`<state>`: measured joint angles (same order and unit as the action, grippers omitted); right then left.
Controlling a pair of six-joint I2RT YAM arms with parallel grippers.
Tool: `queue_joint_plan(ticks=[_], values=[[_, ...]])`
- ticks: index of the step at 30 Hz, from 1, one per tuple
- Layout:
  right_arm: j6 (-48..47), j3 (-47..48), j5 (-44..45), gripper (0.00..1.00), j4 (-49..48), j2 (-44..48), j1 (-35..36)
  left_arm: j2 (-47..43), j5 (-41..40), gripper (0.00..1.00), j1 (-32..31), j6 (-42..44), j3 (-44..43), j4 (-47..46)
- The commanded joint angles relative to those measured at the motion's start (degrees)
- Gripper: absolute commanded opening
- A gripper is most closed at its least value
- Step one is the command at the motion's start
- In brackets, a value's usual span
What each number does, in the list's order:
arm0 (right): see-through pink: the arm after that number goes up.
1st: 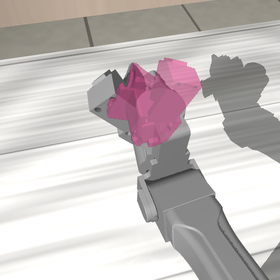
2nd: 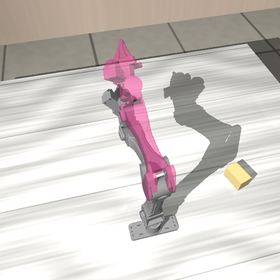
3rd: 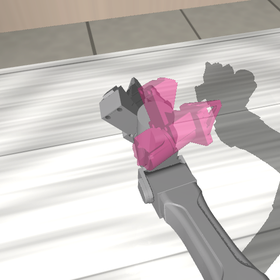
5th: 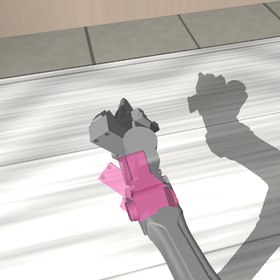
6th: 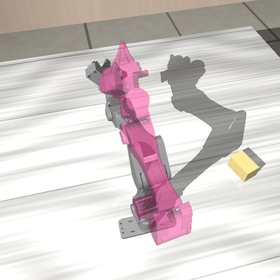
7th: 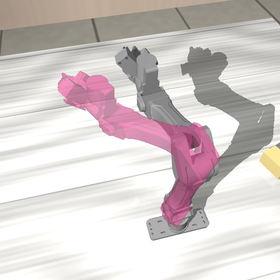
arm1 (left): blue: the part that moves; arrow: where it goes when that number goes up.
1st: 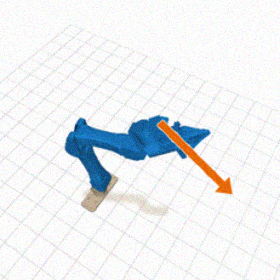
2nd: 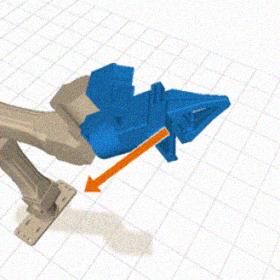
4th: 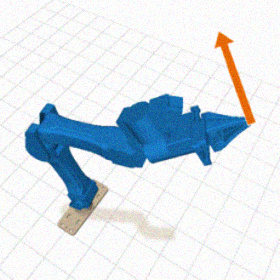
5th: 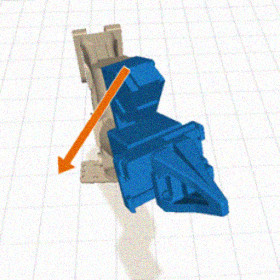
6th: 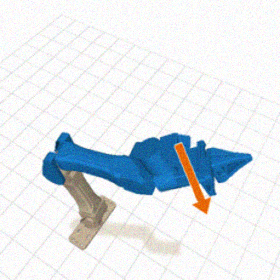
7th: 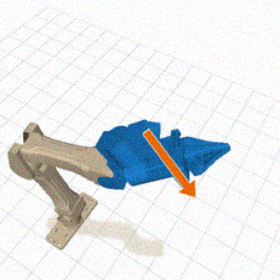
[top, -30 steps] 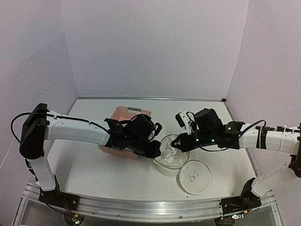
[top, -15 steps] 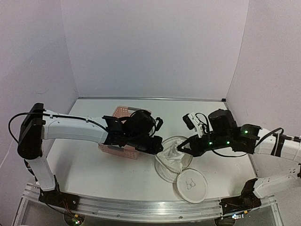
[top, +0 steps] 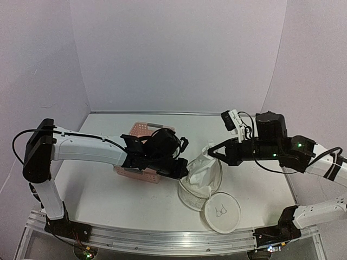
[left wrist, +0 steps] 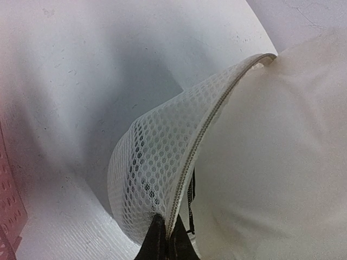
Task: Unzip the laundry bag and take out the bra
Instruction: Pick up the bra from the laundry bag, then place the bra in the bin.
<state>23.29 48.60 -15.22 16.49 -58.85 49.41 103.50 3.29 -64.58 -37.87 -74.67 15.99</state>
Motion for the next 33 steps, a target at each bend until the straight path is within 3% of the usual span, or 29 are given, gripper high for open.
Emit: queue_joint_plan(ticks=[1,20,33], values=[[1.1,5.3,2.6,0.00,-3.5,3.8,-0.1,0.0,0.3,0.00,-0.1,-0.7,-0.7,-1.8],[-0.7,18.5,13.0,0.00,-3.6,3.3,0.0,-1.6,0.7,0.00,-0.2,-1.5,1.5,-2.2],[-3.4,33.6,13.3,0.00,-9.3,-11.0,-0.1,-5.0,-2.4,0.00,-4.1,-4.5,6.1,-3.9]])
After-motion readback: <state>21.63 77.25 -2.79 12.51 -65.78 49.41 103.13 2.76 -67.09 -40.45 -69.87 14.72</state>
